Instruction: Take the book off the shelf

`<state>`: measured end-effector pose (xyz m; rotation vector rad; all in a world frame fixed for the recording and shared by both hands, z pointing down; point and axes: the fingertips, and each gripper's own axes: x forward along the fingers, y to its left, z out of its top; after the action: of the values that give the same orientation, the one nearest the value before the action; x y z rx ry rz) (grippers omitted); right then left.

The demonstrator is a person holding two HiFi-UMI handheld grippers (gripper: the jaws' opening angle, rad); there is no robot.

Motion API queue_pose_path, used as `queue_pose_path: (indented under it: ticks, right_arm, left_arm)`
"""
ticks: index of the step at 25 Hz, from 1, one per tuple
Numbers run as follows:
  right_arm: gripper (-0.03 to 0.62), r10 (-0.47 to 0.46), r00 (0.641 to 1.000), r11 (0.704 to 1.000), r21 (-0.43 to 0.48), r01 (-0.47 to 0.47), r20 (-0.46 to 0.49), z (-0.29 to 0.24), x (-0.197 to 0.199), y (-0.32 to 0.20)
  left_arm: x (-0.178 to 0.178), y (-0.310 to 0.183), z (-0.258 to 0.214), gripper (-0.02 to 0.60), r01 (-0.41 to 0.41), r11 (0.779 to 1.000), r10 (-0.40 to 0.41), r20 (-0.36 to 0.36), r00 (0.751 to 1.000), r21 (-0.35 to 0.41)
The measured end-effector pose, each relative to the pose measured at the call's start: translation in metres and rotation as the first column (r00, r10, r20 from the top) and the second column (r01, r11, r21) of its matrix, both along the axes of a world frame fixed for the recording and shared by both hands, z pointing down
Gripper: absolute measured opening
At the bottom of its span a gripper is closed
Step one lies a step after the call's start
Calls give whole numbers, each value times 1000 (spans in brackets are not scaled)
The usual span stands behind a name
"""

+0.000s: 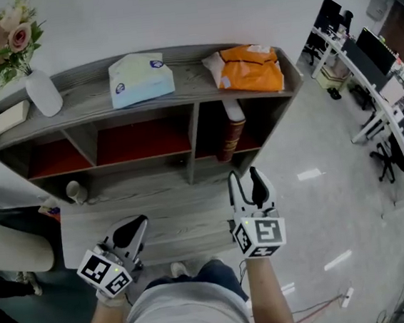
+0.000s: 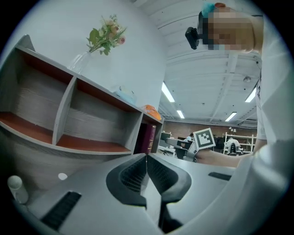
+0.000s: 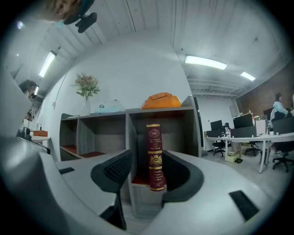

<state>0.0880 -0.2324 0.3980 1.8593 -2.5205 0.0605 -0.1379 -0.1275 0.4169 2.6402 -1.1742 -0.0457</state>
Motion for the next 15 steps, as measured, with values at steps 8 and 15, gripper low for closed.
queue_pose_path:
  ticks: [8, 15]
  right_arm:
    - [244, -23, 999, 999, -48, 21, -30, 12, -2, -57]
    - [255, -92, 995, 991, -101, 87, -39, 29, -14, -106]
  left_arm:
    - [-12, -4, -5, 17, 149, 989, -149, 7, 989, -6]
    - [-11, -6, -4, 17, 278, 960, -278, 21, 960, -35]
